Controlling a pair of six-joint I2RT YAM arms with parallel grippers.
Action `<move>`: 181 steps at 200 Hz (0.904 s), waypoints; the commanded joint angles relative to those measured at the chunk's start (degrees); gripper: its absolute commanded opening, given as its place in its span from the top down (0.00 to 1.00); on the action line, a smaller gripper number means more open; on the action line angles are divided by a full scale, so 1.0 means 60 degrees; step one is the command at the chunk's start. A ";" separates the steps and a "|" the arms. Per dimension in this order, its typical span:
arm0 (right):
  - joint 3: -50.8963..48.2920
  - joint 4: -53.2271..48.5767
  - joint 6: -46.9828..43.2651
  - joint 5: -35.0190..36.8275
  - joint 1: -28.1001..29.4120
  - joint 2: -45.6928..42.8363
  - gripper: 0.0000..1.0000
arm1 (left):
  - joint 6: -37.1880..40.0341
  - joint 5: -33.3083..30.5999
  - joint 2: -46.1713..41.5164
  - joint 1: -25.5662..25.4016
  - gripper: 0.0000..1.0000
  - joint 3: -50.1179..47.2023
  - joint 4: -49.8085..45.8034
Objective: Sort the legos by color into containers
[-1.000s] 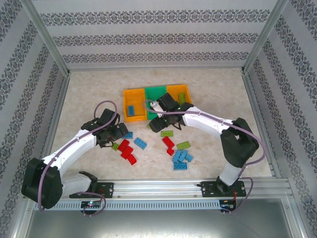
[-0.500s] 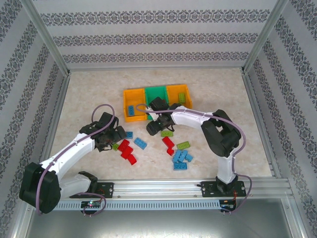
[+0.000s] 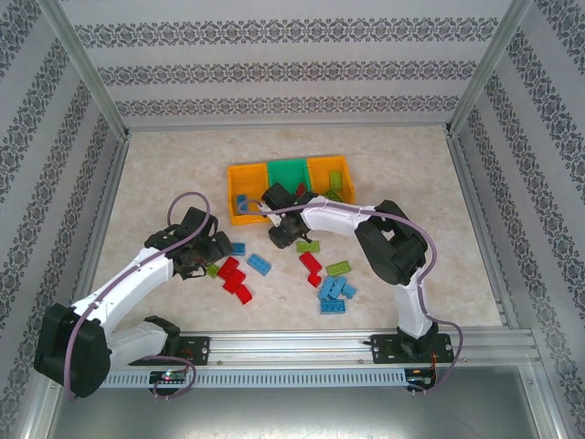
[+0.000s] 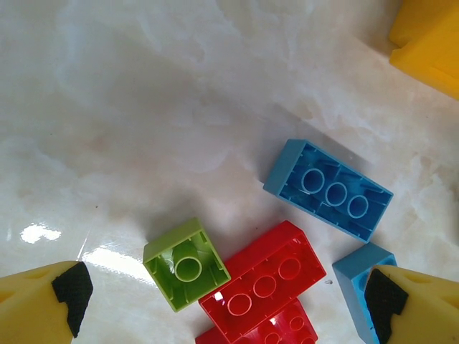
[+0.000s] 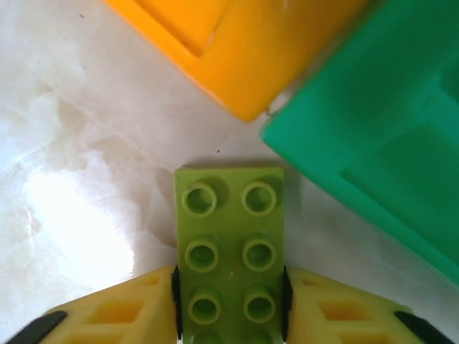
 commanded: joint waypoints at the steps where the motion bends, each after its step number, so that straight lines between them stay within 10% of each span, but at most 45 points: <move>1: -0.0124 -0.0735 -0.0164 0.0309 0.0100 0.0371 0.67 | -0.0126 -0.0296 -0.0187 0.0113 0.01 -0.0092 -0.0407; 94: -0.0344 -0.0689 0.0467 -0.1015 -0.0470 -0.1808 0.72 | -0.0153 -0.0405 -0.0187 0.0112 0.01 -0.0049 -0.0579; 181: -0.1316 -0.0443 0.0554 -0.1455 -0.3294 -0.3554 0.72 | -0.0105 -0.0369 -0.0063 0.0104 0.01 0.0026 -0.0422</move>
